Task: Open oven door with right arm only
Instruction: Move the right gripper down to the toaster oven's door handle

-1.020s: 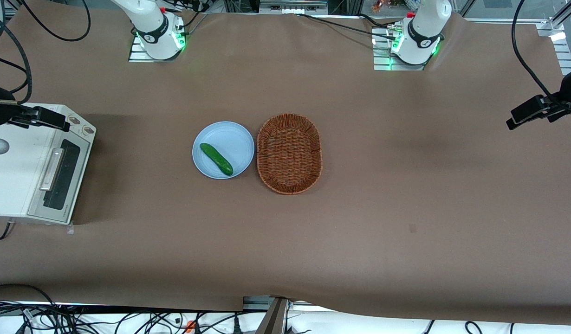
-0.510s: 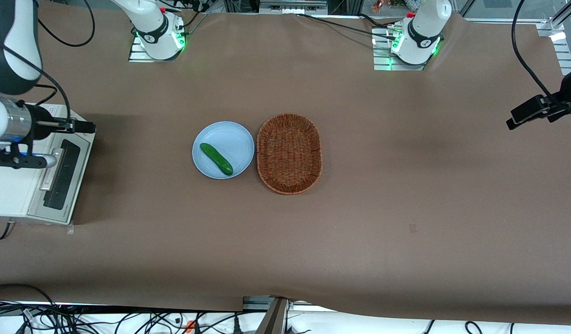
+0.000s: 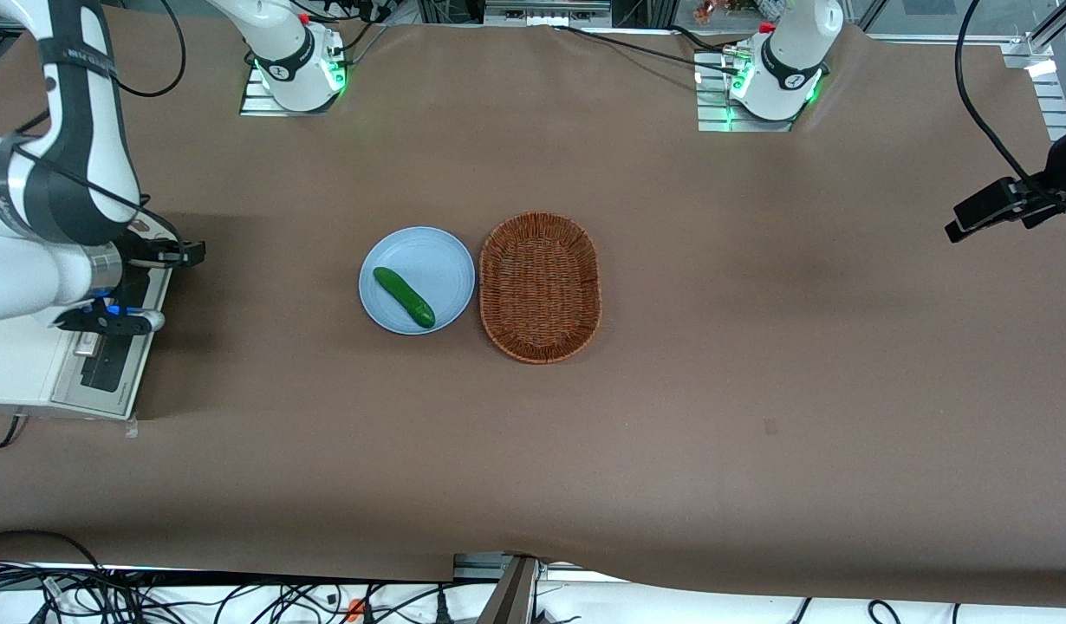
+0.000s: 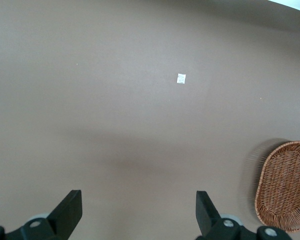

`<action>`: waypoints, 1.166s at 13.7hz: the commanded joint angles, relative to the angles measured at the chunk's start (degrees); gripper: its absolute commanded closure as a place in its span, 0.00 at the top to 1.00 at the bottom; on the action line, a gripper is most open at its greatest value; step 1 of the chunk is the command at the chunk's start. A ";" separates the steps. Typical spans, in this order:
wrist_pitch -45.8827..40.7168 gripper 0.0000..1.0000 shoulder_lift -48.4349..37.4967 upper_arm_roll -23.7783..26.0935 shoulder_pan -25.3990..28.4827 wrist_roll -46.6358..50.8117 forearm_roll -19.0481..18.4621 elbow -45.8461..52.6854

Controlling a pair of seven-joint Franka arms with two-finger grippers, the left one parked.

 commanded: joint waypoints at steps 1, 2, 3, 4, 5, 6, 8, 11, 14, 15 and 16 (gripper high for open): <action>2.04 0.10 1.75 -0.02 -0.37 -7.13 -4.73 -0.75; 3.53 0.03 1.84 0.06 -0.29 -11.69 -7.28 -1.71; 4.94 0.00 1.76 0.06 -0.29 -13.74 -8.09 -2.94; 6.08 0.00 1.76 -0.02 -0.37 -14.20 -8.62 -3.47; 6.79 0.00 1.76 -0.02 -0.37 -14.38 -10.80 -3.65; 7.49 0.00 1.84 -0.02 -0.20 -14.73 -14.04 -4.09; 8.73 0.00 1.84 0.06 0.06 -16.12 -17.75 -4.71; 11.62 0.00 2.11 0.06 -0.02 -20.78 -22.68 -4.80; 14.44 0.00 2.55 0.06 -0.28 -24.30 -26.73 -4.88; 15.58 0.00 2.72 -0.02 -0.46 -25.09 -27.08 -5.41; 16.89 0.00 2.81 -0.11 -0.81 -25.27 -27.78 -5.93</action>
